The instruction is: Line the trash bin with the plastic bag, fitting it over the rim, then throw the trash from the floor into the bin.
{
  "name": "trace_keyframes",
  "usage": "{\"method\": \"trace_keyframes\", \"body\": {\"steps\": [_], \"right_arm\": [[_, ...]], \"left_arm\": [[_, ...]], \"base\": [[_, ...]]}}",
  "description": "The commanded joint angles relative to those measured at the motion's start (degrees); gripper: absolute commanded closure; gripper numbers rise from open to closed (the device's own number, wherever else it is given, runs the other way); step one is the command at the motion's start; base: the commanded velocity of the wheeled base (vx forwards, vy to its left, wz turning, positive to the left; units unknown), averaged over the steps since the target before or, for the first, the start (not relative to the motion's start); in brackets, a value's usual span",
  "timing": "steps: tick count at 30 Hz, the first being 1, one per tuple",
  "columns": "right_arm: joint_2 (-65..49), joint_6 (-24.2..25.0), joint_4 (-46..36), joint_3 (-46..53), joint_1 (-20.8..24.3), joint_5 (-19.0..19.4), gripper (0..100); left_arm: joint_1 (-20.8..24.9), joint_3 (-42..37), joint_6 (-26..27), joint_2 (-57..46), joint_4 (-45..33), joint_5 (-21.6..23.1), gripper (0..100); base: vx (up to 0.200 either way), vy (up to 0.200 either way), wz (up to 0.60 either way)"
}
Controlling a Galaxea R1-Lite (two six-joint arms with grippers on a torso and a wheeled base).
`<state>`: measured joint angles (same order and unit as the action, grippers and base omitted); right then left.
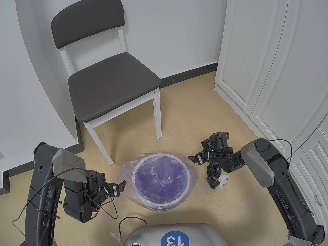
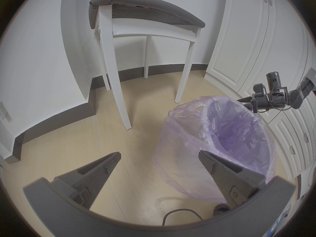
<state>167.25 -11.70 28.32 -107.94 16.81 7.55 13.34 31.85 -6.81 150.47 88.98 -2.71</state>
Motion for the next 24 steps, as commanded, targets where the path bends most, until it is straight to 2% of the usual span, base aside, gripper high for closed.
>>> {"method": "trace_keyframes", "body": {"steps": [1, 2, 3, 5, 7, 8, 9, 10, 13, 20, 22, 24], "right_arm": [[-8.4, 3.0, 6.1, 10.6, -0.1, 0.6, 0], [-8.4, 3.0, 6.1, 10.6, -0.1, 0.6, 0], [-12.6, 6.9, 10.6, 17.0, -0.1, 0.6, 0], [-16.7, 9.9, 14.9, 24.2, 0.0, 0.7, 0], [-20.0, 11.3, 19.1, 31.3, -0.1, 0.2, 0], [-20.0, 11.3, 19.1, 31.3, -0.1, 0.2, 0], [-22.5, 11.5, 22.3, 36.7, -0.4, -0.5, 0], [-22.5, 11.5, 22.3, 36.7, -0.4, -0.5, 0], [-28.7, 11.8, 26.4, 47.4, -2.3, -4.3, 0], [-37.4, 12.8, 24.0, 53.1, -5.3, -5.5, 0], [-39.1, 12.8, 21.5, 52.7, -5.5, -5.6, 0], [-42.3, 12.9, 14.3, 51.9, -5.5, -5.8, 0]], "left_arm": [[-0.1, 0.0, -0.2, 0.0, 1.0, -0.3, 0], [-0.1, 0.0, -0.2, 0.0, 1.0, -0.3, 0], [0.0, 0.0, -0.1, 0.0, 1.0, -0.5, 0], [0.2, 0.0, 0.0, 0.0, 1.0, -0.5, 0], [0.3, 0.0, -0.2, 0.0, 1.0, -0.5, 0], [0.3, 0.0, -0.2, 0.0, 1.0, -0.5, 0], [0.4, -0.1, -0.9, -0.1, 1.0, -0.5, 0], [0.4, -0.1, -0.9, -0.1, 1.0, -0.5, 0], [0.5, -0.1, -1.4, -0.1, 1.0, -0.5, 0], [0.7, -0.1, -1.0, -0.1, 1.0, -0.5, 0], [0.9, -0.1, -1.0, -0.1, 1.0, -0.6, 0], [1.0, -0.1, -1.0, -0.1, 1.0, -0.6, 0]], "base": [[0.000, 0.000, 0.00], [0.000, 0.000, 0.00], [0.000, 0.000, 0.00], [0.000, 0.000, 0.00], [0.000, 0.000, 0.00], [0.000, 0.000, 0.00], [0.000, 0.000, 0.00], [0.000, 0.000, 0.00], [0.000, 0.000, 0.00], [0.000, 0.000, 0.00], [0.000, 0.000, 0.00], [0.000, 0.000, 0.00]]}}
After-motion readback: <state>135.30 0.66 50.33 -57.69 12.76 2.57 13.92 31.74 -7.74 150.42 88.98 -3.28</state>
